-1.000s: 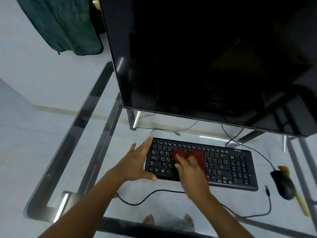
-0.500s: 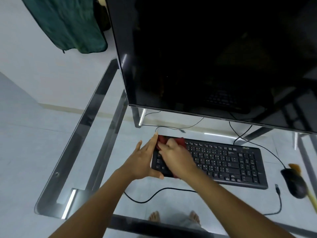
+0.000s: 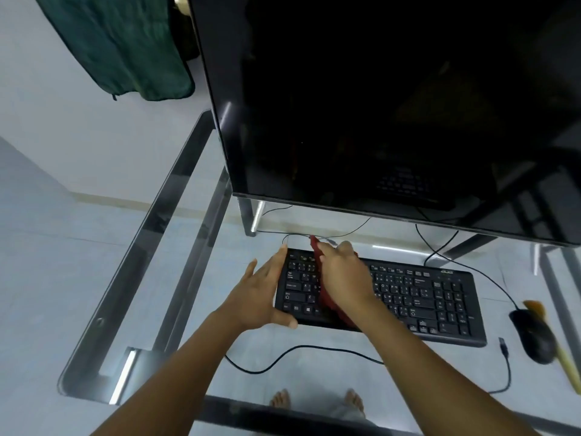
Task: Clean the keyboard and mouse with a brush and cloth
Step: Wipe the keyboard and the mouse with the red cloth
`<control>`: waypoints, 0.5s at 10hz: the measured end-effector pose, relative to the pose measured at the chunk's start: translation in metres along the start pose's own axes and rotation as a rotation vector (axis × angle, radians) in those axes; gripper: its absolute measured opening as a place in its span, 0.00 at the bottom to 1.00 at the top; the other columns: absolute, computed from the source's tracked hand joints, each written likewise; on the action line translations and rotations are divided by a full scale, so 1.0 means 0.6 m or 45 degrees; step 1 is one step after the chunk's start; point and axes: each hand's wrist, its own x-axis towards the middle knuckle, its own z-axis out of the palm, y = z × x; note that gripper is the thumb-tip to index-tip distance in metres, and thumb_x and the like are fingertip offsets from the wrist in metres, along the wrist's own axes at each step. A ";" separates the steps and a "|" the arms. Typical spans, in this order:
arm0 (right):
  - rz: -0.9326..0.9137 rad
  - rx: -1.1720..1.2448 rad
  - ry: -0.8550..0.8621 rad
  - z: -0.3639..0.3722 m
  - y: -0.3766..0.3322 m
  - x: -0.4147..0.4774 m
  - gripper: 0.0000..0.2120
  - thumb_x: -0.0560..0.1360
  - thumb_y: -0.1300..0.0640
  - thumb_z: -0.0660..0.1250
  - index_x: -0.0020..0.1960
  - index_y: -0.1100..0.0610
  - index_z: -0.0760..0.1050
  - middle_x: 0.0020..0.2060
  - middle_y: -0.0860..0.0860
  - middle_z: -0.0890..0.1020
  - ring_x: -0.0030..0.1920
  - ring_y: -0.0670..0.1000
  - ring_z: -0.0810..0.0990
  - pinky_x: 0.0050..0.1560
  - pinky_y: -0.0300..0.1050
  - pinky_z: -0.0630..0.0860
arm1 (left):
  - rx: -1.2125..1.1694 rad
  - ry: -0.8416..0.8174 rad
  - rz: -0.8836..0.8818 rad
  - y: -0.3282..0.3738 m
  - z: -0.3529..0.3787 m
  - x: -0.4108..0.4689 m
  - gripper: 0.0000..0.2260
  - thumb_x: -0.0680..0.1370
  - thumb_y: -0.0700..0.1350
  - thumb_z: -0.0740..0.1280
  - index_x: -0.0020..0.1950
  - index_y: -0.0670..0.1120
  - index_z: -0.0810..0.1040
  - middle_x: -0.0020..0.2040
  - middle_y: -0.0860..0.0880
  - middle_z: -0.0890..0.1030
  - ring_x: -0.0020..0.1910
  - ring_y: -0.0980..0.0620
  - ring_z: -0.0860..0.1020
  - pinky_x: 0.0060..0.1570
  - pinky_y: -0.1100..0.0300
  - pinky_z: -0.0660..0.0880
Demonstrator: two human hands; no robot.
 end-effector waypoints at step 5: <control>-0.293 0.390 -0.444 0.012 -0.047 -0.101 0.09 0.78 0.50 0.62 0.54 0.50 0.78 0.49 0.53 0.80 0.47 0.53 0.78 0.42 0.45 0.71 | 0.101 -0.010 0.025 -0.002 -0.002 0.000 0.65 0.58 0.66 0.77 0.77 0.49 0.33 0.78 0.51 0.55 0.77 0.54 0.54 0.74 0.49 0.43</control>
